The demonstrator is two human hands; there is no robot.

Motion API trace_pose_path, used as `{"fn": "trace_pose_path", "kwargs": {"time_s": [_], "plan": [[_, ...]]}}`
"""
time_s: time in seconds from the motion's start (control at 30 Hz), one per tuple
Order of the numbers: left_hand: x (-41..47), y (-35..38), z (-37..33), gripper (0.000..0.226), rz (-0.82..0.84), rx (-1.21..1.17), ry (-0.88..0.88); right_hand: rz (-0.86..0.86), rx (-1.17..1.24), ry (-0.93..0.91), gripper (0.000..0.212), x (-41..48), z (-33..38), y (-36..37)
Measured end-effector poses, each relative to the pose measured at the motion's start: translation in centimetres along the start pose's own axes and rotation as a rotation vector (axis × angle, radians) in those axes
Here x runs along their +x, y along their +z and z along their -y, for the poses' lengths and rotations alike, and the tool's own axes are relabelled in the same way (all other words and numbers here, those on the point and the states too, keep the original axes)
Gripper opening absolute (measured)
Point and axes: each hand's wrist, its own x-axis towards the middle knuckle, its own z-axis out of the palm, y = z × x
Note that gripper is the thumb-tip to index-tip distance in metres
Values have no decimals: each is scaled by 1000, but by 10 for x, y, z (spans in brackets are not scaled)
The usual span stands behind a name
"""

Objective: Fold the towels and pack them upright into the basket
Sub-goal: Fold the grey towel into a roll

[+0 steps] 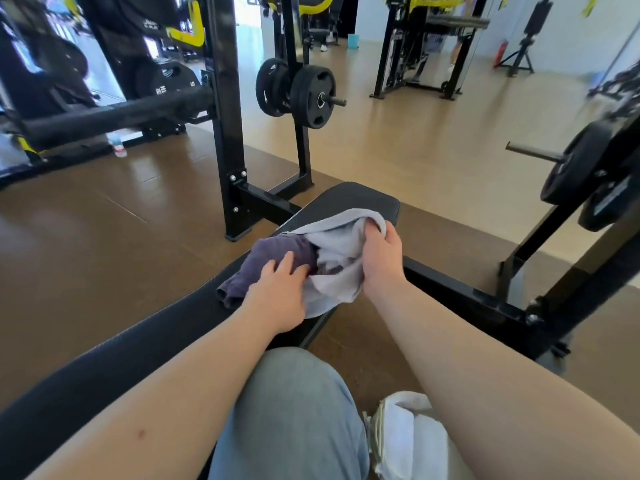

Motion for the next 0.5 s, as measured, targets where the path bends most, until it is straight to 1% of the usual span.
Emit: {"fn": "trace_pose_path", "kwargs": {"time_s": [0.03, 0.07, 0.1, 0.17, 0.23, 0.3, 0.4, 0.5], "plan": [[0, -2, 0, 62, 42, 13, -44, -10, -8, -1, 15, 3, 4, -8], [0, -4, -1, 62, 50, 23, -74, -1, -44, -1, 12, 5, 6, -18], [-2, -6, -5, 61, 32, 43, -88, 30, -98, -2, 9, 5, 7, -27], [-4, -8, -17, 60, 6, 77, -92, 118, -192, -9, 11, 2, 7, -45], [-3, -9, -29, 61, 42, 78, -91, 166, -234, -34, 13, -1, 9, -60], [-1, -8, -38, 64, 111, 114, -108, 161, -277, -103, 17, -3, 14, -73], [2, -12, -50, 70, 185, 159, -196, 135, -446, -222, 21, -5, 22, -99], [3, -16, -68, 73, 225, 204, -249, 47, -491, -258, 22, -9, 24, -127]]}}
